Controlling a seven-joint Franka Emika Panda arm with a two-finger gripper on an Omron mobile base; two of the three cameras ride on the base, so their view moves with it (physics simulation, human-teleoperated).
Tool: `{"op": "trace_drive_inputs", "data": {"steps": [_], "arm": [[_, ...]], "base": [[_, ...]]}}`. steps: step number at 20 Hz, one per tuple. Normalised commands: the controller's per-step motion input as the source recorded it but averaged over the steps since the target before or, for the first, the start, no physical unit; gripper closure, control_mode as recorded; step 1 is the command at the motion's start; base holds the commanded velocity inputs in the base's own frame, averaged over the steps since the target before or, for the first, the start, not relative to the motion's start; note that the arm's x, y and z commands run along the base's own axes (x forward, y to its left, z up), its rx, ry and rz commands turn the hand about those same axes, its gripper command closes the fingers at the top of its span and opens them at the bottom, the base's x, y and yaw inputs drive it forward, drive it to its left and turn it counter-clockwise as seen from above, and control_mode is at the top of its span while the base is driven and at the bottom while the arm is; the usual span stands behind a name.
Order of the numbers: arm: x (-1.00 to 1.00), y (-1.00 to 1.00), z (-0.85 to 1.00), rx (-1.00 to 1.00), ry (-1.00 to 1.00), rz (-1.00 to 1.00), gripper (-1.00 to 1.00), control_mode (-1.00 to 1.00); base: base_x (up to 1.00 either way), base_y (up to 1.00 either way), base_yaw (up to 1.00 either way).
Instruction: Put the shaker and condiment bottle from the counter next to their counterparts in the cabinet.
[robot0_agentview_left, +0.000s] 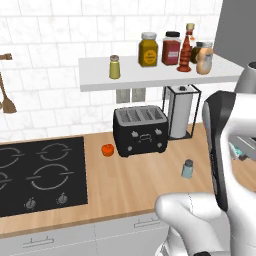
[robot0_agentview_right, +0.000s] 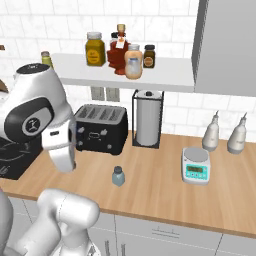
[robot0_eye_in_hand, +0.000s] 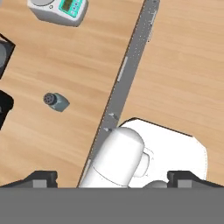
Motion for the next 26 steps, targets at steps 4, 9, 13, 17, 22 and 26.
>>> {"op": "trace_drive_inputs", "data": {"steps": [4,9,13,17,22,26], "arm": [[0.00,0.19,-0.24,0.01,0.04,0.00,-1.00,-1.00],[0.00,0.04,-0.59,0.01,0.10,0.00,-1.00,-1.00],[0.04,0.00,-0.68,0.00,0.15,0.00,-1.00,-1.00],[0.36,0.00,-0.42,0.00,0.16,0.00,-1.00,-1.00],[0.09,0.00,-0.10,0.01,0.02,0.00,-1.00,-1.00],[0.43,-0.19,-0.01,0.00,0.00,0.04,-1.00,-1.00]], "base": [[0.00,0.00,0.00],[0.00,0.00,0.00],[0.00,0.00,0.00],[0.00,0.00,0.00],[0.00,0.00,0.00],[0.00,0.00,0.00]]}}
